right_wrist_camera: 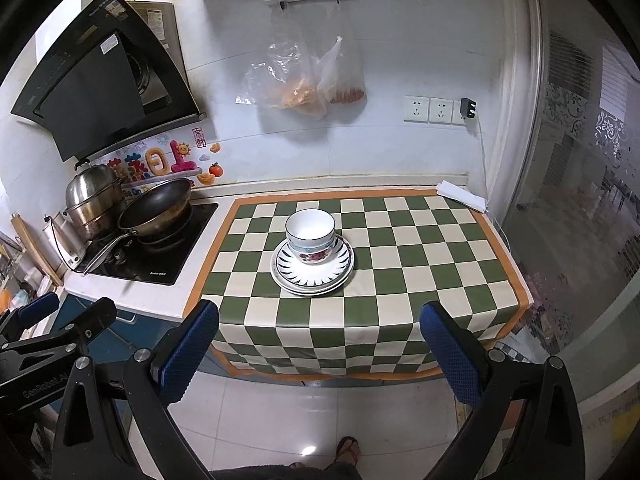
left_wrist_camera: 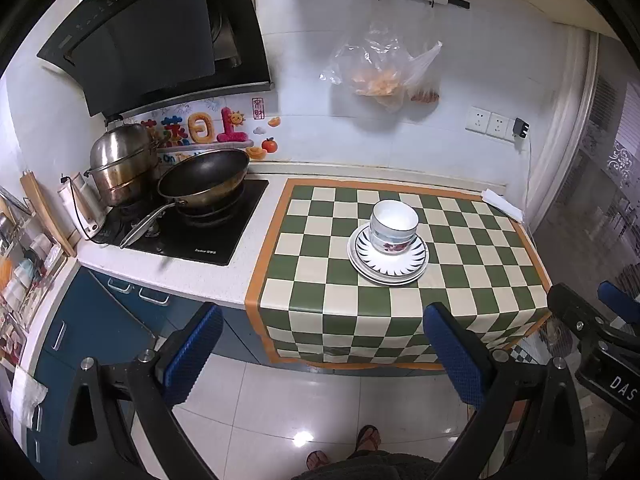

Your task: Organize plates and bowls

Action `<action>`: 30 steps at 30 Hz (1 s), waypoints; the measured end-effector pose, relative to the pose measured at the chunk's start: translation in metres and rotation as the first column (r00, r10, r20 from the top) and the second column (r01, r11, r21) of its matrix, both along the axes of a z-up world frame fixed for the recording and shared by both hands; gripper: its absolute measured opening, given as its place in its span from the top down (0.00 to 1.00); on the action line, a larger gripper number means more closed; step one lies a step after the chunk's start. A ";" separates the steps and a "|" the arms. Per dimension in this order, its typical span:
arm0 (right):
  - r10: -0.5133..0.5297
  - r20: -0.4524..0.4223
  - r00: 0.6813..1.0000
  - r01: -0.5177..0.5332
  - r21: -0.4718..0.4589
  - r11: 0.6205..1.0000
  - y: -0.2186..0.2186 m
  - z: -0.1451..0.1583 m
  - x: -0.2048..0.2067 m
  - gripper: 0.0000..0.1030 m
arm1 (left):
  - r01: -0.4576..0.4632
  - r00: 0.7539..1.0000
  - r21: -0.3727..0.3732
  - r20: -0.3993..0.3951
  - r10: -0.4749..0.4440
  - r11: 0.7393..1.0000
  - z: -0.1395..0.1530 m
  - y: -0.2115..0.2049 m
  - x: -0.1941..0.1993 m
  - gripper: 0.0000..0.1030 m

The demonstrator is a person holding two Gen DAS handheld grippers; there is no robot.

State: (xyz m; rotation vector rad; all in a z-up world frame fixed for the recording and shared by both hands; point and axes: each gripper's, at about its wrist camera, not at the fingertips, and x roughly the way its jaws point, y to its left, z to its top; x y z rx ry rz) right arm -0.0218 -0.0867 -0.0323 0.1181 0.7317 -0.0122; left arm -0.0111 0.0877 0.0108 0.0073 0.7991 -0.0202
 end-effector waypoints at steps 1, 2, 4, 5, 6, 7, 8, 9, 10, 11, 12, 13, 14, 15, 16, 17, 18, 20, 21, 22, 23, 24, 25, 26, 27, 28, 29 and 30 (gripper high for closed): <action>0.001 0.000 1.000 -0.001 0.002 1.000 0.000 0.000 0.000 0.00 | 0.001 1.000 0.003 0.001 -0.001 1.000 0.001 -0.001 0.000 0.00; 0.001 -0.001 1.000 -0.001 0.003 1.000 -0.002 0.000 0.001 0.00 | 0.002 1.000 0.005 0.002 -0.002 1.000 0.001 -0.001 0.000 0.00; 0.003 -0.002 1.000 -0.003 -0.001 1.000 -0.002 0.000 0.001 0.00 | 0.003 1.000 0.007 0.003 -0.003 1.000 0.003 -0.002 0.000 0.00; 0.001 0.000 1.000 -0.001 0.001 1.000 -0.001 0.000 0.001 0.00 | 0.002 1.000 0.008 0.003 -0.002 1.000 0.003 -0.002 0.000 0.00; 0.001 0.000 1.000 -0.001 0.000 1.000 -0.001 0.000 0.001 0.00 | 0.002 1.000 0.007 0.003 -0.002 1.000 0.003 -0.002 0.000 0.00; 0.000 0.000 1.000 0.000 0.002 1.000 -0.002 0.000 0.001 0.00 | 0.001 1.000 0.005 0.003 -0.001 1.000 0.002 -0.002 -0.001 0.00; 0.001 -0.001 1.000 -0.001 0.001 1.000 -0.001 0.000 0.001 0.00 | 0.001 1.000 0.006 0.003 -0.001 1.000 0.003 -0.003 -0.001 0.00; 0.001 0.000 1.000 -0.001 0.000 1.000 -0.001 0.000 0.001 0.00 | 0.001 1.000 0.007 0.003 -0.001 1.000 0.002 -0.002 -0.001 0.00; 0.001 0.001 1.000 -0.001 0.000 1.000 -0.001 0.000 0.001 0.00 | 0.001 1.000 0.005 0.002 -0.001 1.000 0.002 -0.003 0.000 0.00; 0.001 0.002 1.000 -0.001 0.000 1.000 -0.003 -0.001 0.001 0.00 | 0.001 1.000 0.005 0.001 -0.001 1.000 0.002 -0.002 -0.001 0.00; 0.001 0.002 1.000 -0.001 -0.001 1.000 -0.004 -0.001 0.001 0.00 | 0.000 1.000 0.005 0.001 0.000 1.000 0.002 -0.003 -0.001 0.00; 0.000 0.002 1.000 0.000 -0.001 1.000 -0.004 -0.001 0.001 0.00 | 0.001 1.000 0.005 0.001 -0.001 1.000 0.002 -0.003 -0.001 0.00; 0.000 0.003 1.000 0.000 -0.002 1.000 -0.006 -0.002 0.001 0.00 | 0.001 1.000 0.006 0.002 -0.001 1.000 0.002 -0.002 -0.001 0.00; 0.001 0.002 1.000 -0.001 -0.001 1.000 -0.006 -0.002 0.002 0.00 | 0.001 1.000 0.006 0.002 -0.001 1.000 0.003 -0.003 -0.001 0.00; 0.002 0.002 1.000 -0.002 0.000 1.000 -0.007 -0.002 0.002 0.00 | 0.001 1.000 0.005 0.002 -0.001 1.000 0.002 -0.003 -0.001 0.00; 0.001 0.003 1.000 -0.001 -0.002 1.000 -0.007 -0.003 0.002 0.00 | 0.001 1.000 0.004 0.001 -0.001 1.000 0.002 -0.002 -0.001 0.00; 0.002 0.002 1.000 -0.002 -0.003 1.000 -0.006 -0.002 0.002 0.00 | 0.000 1.000 0.004 0.001 0.000 1.000 0.002 -0.002 -0.001 0.00; 0.000 0.002 1.000 0.000 -0.001 1.000 -0.005 -0.002 0.002 0.00 | 0.003 1.000 0.005 0.002 -0.003 1.000 0.002 -0.001 0.000 0.00; 0.000 0.002 1.000 0.000 -0.004 1.000 -0.004 -0.002 0.002 0.00 | 0.003 1.000 0.005 0.002 -0.003 1.000 0.002 -0.001 0.000 0.00; 0.000 0.001 1.000 0.000 -0.004 1.000 -0.005 -0.002 0.002 0.00 | 0.003 1.000 0.004 0.003 -0.003 1.000 0.003 -0.001 0.000 0.00; 0.000 0.000 1.000 0.000 -0.003 1.000 -0.006 -0.002 0.003 0.00 | 0.002 1.000 0.004 0.004 -0.002 1.000 0.003 -0.002 0.000 0.00; 0.000 0.001 1.000 0.000 -0.004 1.000 -0.006 -0.002 0.003 0.00 | 0.005 1.000 0.005 0.003 -0.005 1.000 0.002 -0.001 0.001 0.00; 0.000 0.001 1.000 0.000 -0.006 1.000 -0.006 -0.002 0.003 0.00 | 0.006 1.000 0.006 0.003 -0.006 1.000 0.002 -0.001 0.001 0.00; 0.002 -0.001 1.000 -0.002 -0.007 1.000 -0.008 -0.002 0.004 0.00 | 0.005 1.000 0.006 0.002 -0.005 1.000 0.002 -0.001 0.001 0.00; 0.004 -0.002 1.000 -0.004 -0.005 1.000 -0.010 -0.003 0.005 0.00 | 0.006 1.000 0.007 0.003 -0.006 1.000 0.003 -0.001 0.000 0.00; 0.004 0.000 1.000 -0.004 -0.006 1.000 -0.010 -0.002 0.005 0.00 | 0.004 1.000 0.005 0.002 -0.004 1.000 0.002 -0.001 0.000 0.00; 0.005 0.001 1.000 -0.005 -0.009 1.000 -0.010 -0.002 0.006 0.00 | 0.004 1.000 0.004 0.001 -0.004 1.000 0.002 -0.001 0.000 0.00; 0.005 0.002 1.000 -0.005 -0.010 1.000 -0.011 -0.002 0.006 0.00 | 0.005 1.000 0.004 0.000 -0.005 1.000 0.003 -0.003 0.001 0.00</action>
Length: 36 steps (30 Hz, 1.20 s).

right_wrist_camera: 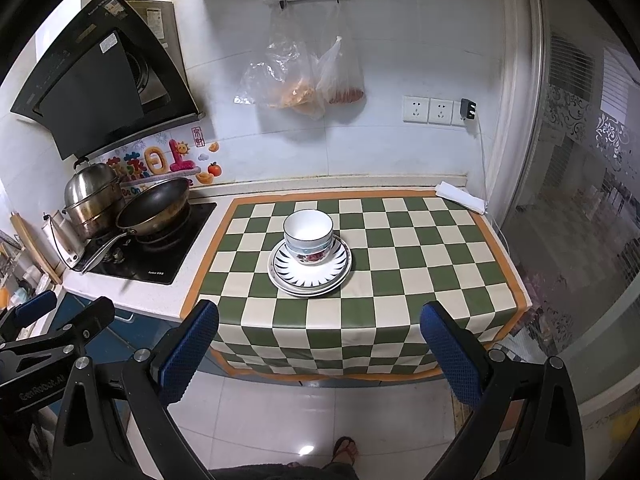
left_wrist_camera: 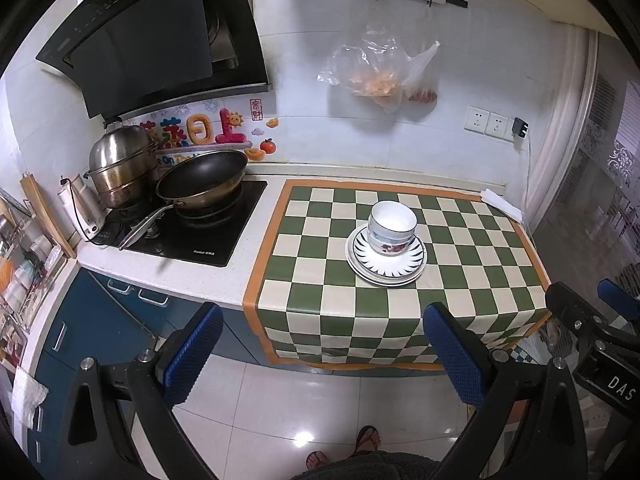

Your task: Organize plates and bowls

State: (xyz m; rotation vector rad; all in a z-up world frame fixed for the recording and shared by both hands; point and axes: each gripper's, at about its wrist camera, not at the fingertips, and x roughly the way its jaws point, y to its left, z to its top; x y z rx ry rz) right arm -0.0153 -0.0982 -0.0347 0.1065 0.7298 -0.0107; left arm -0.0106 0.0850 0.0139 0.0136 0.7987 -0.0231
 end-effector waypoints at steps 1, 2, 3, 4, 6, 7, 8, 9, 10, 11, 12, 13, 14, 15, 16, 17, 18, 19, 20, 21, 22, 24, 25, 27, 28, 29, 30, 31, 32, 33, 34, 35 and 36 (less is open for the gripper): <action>0.000 0.002 1.000 0.000 0.001 1.000 -0.001 0.000 0.001 0.00 | 0.001 1.000 0.001 0.000 -0.001 1.000 0.001 -0.002 0.000 0.00; -0.001 0.003 1.000 0.001 0.000 1.000 -0.003 -0.001 0.001 0.00 | 0.001 1.000 0.001 0.000 -0.001 1.000 0.001 -0.002 0.000 0.00; 0.001 0.003 1.000 -0.001 -0.002 1.000 -0.003 0.000 0.002 0.00 | 0.001 1.000 0.002 0.000 -0.001 1.000 0.002 -0.003 0.000 0.00; 0.002 0.003 1.000 -0.002 -0.002 1.000 -0.003 0.000 0.002 0.00 | -0.001 1.000 0.001 0.001 0.001 1.000 0.001 -0.003 0.000 0.00; 0.003 0.004 1.000 -0.003 -0.003 1.000 -0.004 0.000 0.003 0.00 | -0.001 1.000 0.001 0.001 0.001 1.000 0.001 -0.003 0.000 0.00; 0.003 0.005 1.000 -0.003 -0.005 1.000 -0.004 0.000 0.003 0.00 | -0.002 1.000 0.000 0.001 0.002 1.000 0.001 -0.003 0.000 0.00; 0.002 0.005 1.000 -0.002 -0.004 1.000 -0.005 0.000 0.003 0.00 | -0.002 1.000 0.001 0.001 0.002 1.000 0.001 -0.004 0.000 0.00; 0.003 0.005 1.000 -0.003 -0.003 1.000 -0.003 0.002 0.002 0.00 | -0.003 1.000 0.002 0.001 0.003 1.000 0.001 -0.004 0.000 0.00; 0.003 0.005 1.000 -0.003 -0.005 1.000 -0.003 0.002 0.002 0.00 | -0.003 1.000 0.001 0.000 0.003 1.000 0.001 -0.004 0.000 0.00; 0.003 0.005 1.000 -0.003 -0.006 1.000 -0.003 0.002 0.002 0.00 | -0.002 1.000 0.001 -0.001 0.002 1.000 0.001 -0.005 0.000 0.00; 0.003 0.005 1.000 -0.003 -0.004 1.000 -0.003 0.001 0.002 0.00 | -0.003 1.000 0.002 -0.001 0.003 1.000 0.001 -0.004 -0.001 0.00; 0.003 0.005 1.000 -0.003 -0.004 1.000 -0.003 0.001 0.002 0.00 | -0.002 1.000 0.001 0.000 0.002 1.000 0.001 -0.005 -0.001 0.00; 0.003 0.004 1.000 -0.003 -0.005 1.000 -0.003 0.001 0.002 0.00 | -0.002 1.000 0.002 0.000 0.002 1.000 0.001 -0.005 -0.001 0.00; 0.004 0.004 1.000 -0.004 -0.004 1.000 -0.003 0.001 0.002 0.00 | -0.003 1.000 0.002 0.000 0.003 1.000 0.001 -0.006 -0.001 0.00; 0.003 0.005 1.000 -0.003 -0.004 1.000 -0.003 0.001 0.002 0.00 | -0.004 1.000 0.001 0.000 0.004 1.000 0.001 -0.005 -0.001 0.00; 0.003 0.005 1.000 -0.003 -0.005 1.000 -0.003 0.001 0.002 0.00 | -0.004 1.000 0.001 0.001 0.004 1.000 0.001 -0.006 -0.001 0.00; 0.003 0.006 1.000 -0.003 -0.005 1.000 -0.003 0.002 0.002 0.00 | -0.004 1.000 0.001 0.001 0.004 1.000 0.001 -0.005 -0.001 0.00; 0.002 0.005 1.000 -0.002 -0.005 1.000 -0.003 0.001 0.002 0.00 | -0.004 1.000 0.002 0.001 0.004 1.000 0.001 -0.006 -0.001 0.00; 0.002 0.006 1.000 -0.002 -0.006 1.000 -0.002 0.001 0.002 0.00 | -0.004 1.000 0.002 0.000 0.004 1.000 0.001 -0.006 -0.001 0.00; 0.002 0.005 1.000 -0.002 -0.005 1.000 -0.004 0.002 0.003 0.00 | -0.004 1.000 0.003 0.000 0.004 1.000 0.001 -0.006 -0.002 0.00; 0.002 0.005 1.000 -0.002 -0.004 1.000 -0.005 0.002 0.003 0.00 | -0.006 1.000 0.002 0.001 0.006 1.000 0.001 -0.007 -0.002 0.00; 0.002 0.006 1.000 -0.002 -0.006 1.000 -0.004 0.002 0.003 0.00 | -0.007 1.000 0.000 0.001 0.007 1.000 0.001 -0.007 -0.002 0.00; 0.002 0.006 1.000 -0.002 -0.006 1.000 -0.004 0.002 0.003 0.00 | -0.007 1.000 0.000 0.001 0.007 1.000 0.001 -0.007 -0.002 0.00; 0.002 0.005 1.000 -0.002 -0.005 1.000 -0.004 0.002 0.003 0.00 | -0.006 1.000 0.002 0.001 0.006 1.000 0.001 -0.006 -0.002 0.00; 0.002 0.005 1.000 -0.002 -0.004 1.000 -0.004 0.002 0.003 0.00 | -0.006 1.000 0.002 0.001 0.006 1.000 0.001 -0.006 -0.002 0.00; 0.002 0.005 1.000 -0.002 -0.004 1.000 -0.004 0.002 0.003 0.00 | -0.006 1.000 0.002 0.001 0.006 1.000 0.001 -0.006 -0.002 0.00; 0.003 0.005 1.000 -0.003 -0.004 1.000 -0.005 0.001 0.003 0.00 | -0.006 1.000 0.003 0.000 0.006 1.000 0.001 -0.007 -0.001 0.00; 0.003 0.005 1.000 -0.003 -0.004 1.000 -0.004 0.002 0.002 0.00 | -0.006 1.000 0.002 -0.001 0.006 1.000 0.002 -0.008 -0.001 0.00; 0.003 0.005 1.000 -0.003 -0.003 1.000 -0.005 0.002 0.003 0.00 | -0.006 1.000 0.003 0.000 0.006 1.000 0.001 -0.007 -0.001 0.00; 0.003 0.004 1.000 -0.003 -0.004 1.000 -0.005 0.002 0.003 0.00 | -0.005 1.000 0.003 0.000 0.005 1.000 0.002 -0.007 -0.001 0.00; 0.004 0.003 1.000 -0.004 -0.003 1.000 -0.005 0.002 0.003 0.00 | -0.006 1.000 0.003 -0.001 0.006 1.000 0.002 -0.007 -0.001 0.00; 0.003 0.004 1.000 -0.003 -0.002 1.000 -0.006 0.002 0.003 0.00 | -0.005 1.000 0.003 -0.001 0.005 1.000 0.002 -0.008 0.000 0.00; 0.003 0.004 1.000 -0.003 -0.003 1.000 -0.006 0.002 0.003 0.00 | -0.005 1.000 0.003 -0.003 0.005 1.000 0.003 -0.010 0.000 0.00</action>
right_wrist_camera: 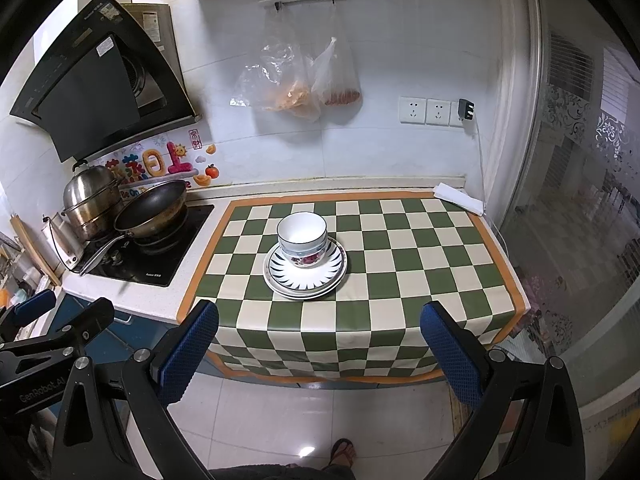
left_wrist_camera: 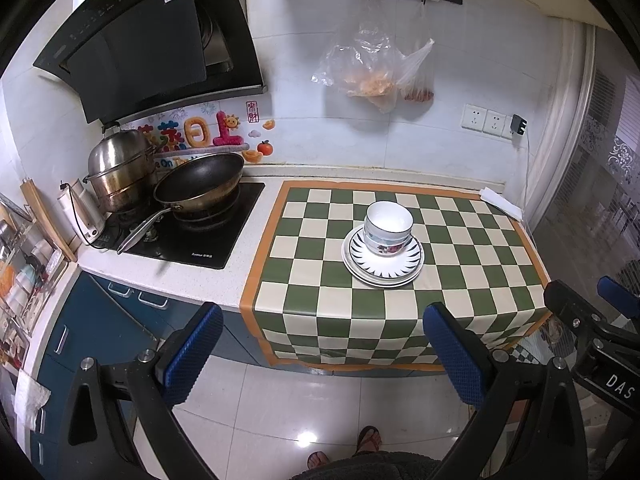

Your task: Organize plates and bowls

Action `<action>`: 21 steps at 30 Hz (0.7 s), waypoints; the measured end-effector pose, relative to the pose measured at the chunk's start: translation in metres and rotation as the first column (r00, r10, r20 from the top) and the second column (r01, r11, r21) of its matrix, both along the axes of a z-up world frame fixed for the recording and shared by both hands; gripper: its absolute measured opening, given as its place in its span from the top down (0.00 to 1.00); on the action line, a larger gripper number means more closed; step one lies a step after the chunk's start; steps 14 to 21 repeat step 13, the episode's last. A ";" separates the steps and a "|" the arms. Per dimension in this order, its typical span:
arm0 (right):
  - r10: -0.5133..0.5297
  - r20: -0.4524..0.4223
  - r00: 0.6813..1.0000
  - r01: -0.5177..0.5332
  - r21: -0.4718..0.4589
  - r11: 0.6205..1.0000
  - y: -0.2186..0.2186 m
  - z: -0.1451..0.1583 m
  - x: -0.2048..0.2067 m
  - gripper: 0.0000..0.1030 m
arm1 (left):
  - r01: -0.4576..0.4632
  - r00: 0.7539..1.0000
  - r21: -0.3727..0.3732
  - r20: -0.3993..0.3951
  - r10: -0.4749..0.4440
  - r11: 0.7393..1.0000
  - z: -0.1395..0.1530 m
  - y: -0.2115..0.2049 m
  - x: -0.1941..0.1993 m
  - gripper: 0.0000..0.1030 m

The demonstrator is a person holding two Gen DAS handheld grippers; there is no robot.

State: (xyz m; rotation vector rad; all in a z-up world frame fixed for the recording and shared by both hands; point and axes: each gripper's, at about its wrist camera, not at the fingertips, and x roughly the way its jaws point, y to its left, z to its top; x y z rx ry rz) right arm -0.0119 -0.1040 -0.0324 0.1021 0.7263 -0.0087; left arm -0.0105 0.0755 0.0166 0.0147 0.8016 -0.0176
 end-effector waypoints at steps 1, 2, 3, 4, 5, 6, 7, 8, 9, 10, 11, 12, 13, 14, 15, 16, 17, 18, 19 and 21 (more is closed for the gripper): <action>0.001 0.000 1.000 -0.001 0.001 1.000 0.000 0.000 0.000 0.00 | 0.001 1.000 0.001 0.000 -0.001 1.000 0.000 0.000 0.000 0.00; 0.001 0.000 1.000 -0.001 0.003 1.000 -0.001 0.000 0.000 0.00 | 0.000 1.000 0.002 0.000 0.000 1.000 0.001 -0.001 0.000 0.00; 0.000 0.000 1.000 0.000 0.002 1.000 -0.001 0.000 0.000 0.00 | 0.001 1.000 0.001 0.001 -0.001 1.000 0.000 0.000 0.000 0.00; 0.001 0.000 1.000 -0.001 0.002 1.000 -0.001 0.000 0.001 0.00 | 0.001 1.000 0.000 0.002 -0.001 1.000 0.000 0.000 0.000 0.00; 0.001 0.000 1.000 -0.001 0.002 1.000 -0.002 0.000 0.001 0.00 | 0.002 1.000 0.001 0.001 -0.002 1.000 0.000 0.000 0.001 0.00; -0.001 0.001 1.000 0.001 0.001 1.000 0.000 0.000 0.000 0.00 | 0.002 1.000 0.001 0.001 -0.002 1.000 0.000 0.000 0.001 0.00; -0.001 0.001 1.000 0.001 0.002 1.000 -0.001 0.000 0.001 0.00 | 0.001 1.000 0.001 0.002 -0.001 1.000 0.000 0.001 0.001 0.00; 0.001 0.001 1.000 -0.001 0.003 1.000 -0.001 0.000 0.001 0.00 | 0.001 1.000 0.002 0.001 -0.001 1.000 0.000 0.000 0.001 0.00; 0.002 0.000 1.000 -0.002 0.003 1.000 -0.001 0.000 0.001 0.00 | 0.002 1.000 0.001 0.001 -0.002 1.000 0.000 0.001 0.001 0.00; 0.004 0.001 1.000 -0.004 0.003 1.000 -0.002 0.000 0.002 0.00 | 0.002 1.000 0.001 0.001 -0.002 1.000 0.000 0.001 0.001 0.00; 0.006 0.000 1.000 -0.006 0.002 1.000 -0.003 -0.001 0.003 0.00 | 0.004 1.000 0.001 0.001 -0.004 1.000 0.001 0.001 0.003 0.00; 0.009 -0.001 1.000 -0.009 0.002 1.000 -0.002 -0.001 0.005 0.00 | 0.004 1.000 0.000 0.000 -0.004 1.000 0.001 0.001 0.003 0.00; 0.008 -0.002 1.000 -0.008 0.003 1.000 -0.002 -0.001 0.004 0.00 | 0.005 1.000 -0.001 0.000 -0.005 1.000 0.001 0.001 0.004 0.00; 0.008 -0.002 1.000 -0.008 0.003 1.000 -0.002 -0.001 0.004 0.00 | 0.005 1.000 -0.001 0.000 -0.005 1.000 0.001 0.001 0.004 0.00; 0.008 -0.002 1.000 -0.008 0.003 1.000 -0.002 -0.001 0.004 0.00 | 0.005 1.000 -0.001 0.000 -0.005 1.000 0.001 0.001 0.004 0.00; 0.008 -0.002 1.000 -0.008 0.003 1.000 -0.002 -0.001 0.004 0.00 | 0.005 1.000 -0.001 0.000 -0.005 1.000 0.001 0.001 0.004 0.00; 0.008 -0.002 1.000 -0.008 0.003 1.000 -0.002 -0.001 0.004 0.00 | 0.005 1.000 -0.001 0.000 -0.005 1.000 0.001 0.001 0.004 0.00; 0.008 -0.002 1.000 -0.008 0.003 1.000 -0.002 -0.001 0.004 0.00 | 0.005 1.000 -0.001 0.000 -0.005 1.000 0.001 0.001 0.004 0.00; 0.008 -0.002 1.000 -0.008 0.003 1.000 -0.002 -0.001 0.004 0.00 | 0.005 1.000 -0.001 0.000 -0.005 1.000 0.001 0.001 0.004 0.00; 0.008 -0.002 1.000 -0.008 0.003 1.000 -0.002 -0.001 0.004 0.00 | 0.005 1.000 -0.001 0.000 -0.005 1.000 0.001 0.001 0.004 0.00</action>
